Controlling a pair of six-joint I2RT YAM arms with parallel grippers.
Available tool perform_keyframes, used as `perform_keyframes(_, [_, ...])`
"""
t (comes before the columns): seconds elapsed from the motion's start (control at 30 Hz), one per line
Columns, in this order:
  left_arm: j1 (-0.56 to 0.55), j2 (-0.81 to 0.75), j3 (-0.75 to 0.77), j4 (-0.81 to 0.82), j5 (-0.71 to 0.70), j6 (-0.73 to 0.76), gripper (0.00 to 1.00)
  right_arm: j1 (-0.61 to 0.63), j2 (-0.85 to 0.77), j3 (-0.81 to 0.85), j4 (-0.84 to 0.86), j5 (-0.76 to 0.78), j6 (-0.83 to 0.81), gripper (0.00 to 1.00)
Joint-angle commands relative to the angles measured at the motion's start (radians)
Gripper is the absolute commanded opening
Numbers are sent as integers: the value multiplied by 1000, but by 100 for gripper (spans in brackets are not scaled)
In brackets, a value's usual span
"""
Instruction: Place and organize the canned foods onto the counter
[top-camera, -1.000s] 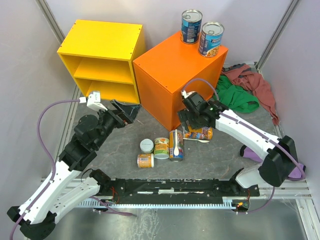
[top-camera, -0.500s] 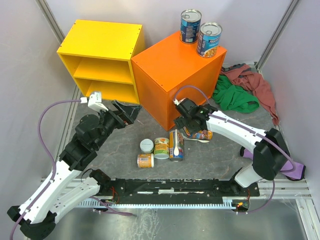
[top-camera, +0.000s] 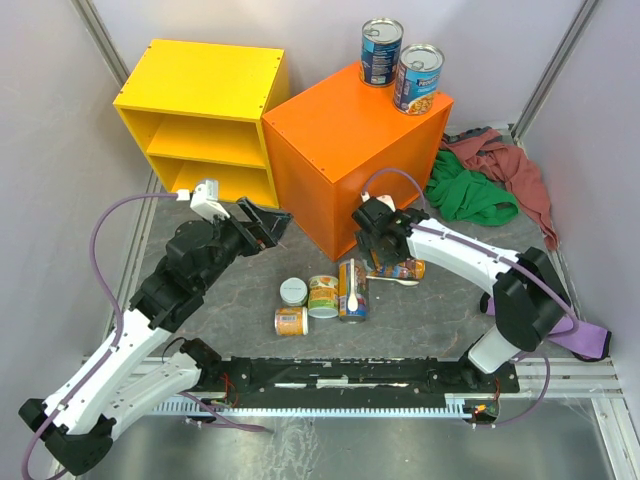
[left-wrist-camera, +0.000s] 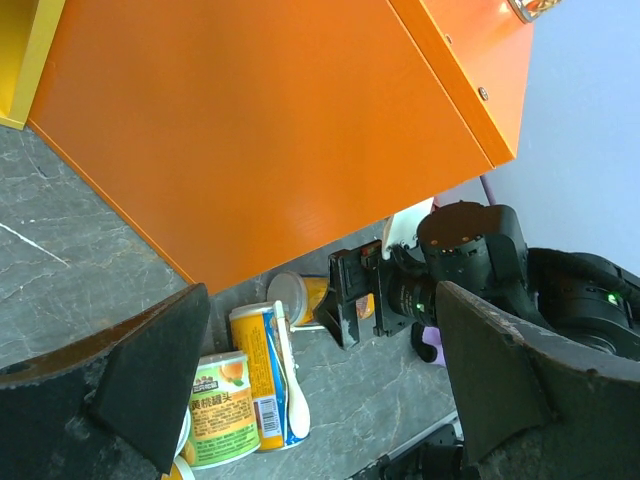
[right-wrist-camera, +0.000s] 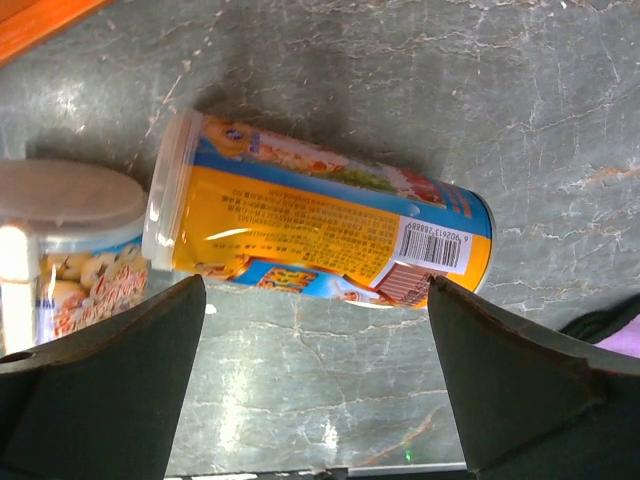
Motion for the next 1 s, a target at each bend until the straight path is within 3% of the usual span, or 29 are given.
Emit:
perform_keyframes(0.0, [-4, -4, -5, 22, 27, -30, 100, -6, 18, 17, 55, 50, 98, 100])
perform_keyframes(0.23, [-4, 12, 5, 22, 46, -33, 99, -7, -9, 1, 137, -70, 165, 100])
perform_keyframes(0.4, [-5, 20, -3, 22, 60, -43, 99, -7, -11, -32, 172, -54, 195, 99])
perform_keyframes(0.6, [-6, 31, -9, 23, 71, -45, 99, -7, 39, -50, 213, 37, 221, 98])
perform_keyframes(0.97, [-7, 29, -24, 39, 81, -43, 99, -21, 64, -79, 108, 277, 277, 98])
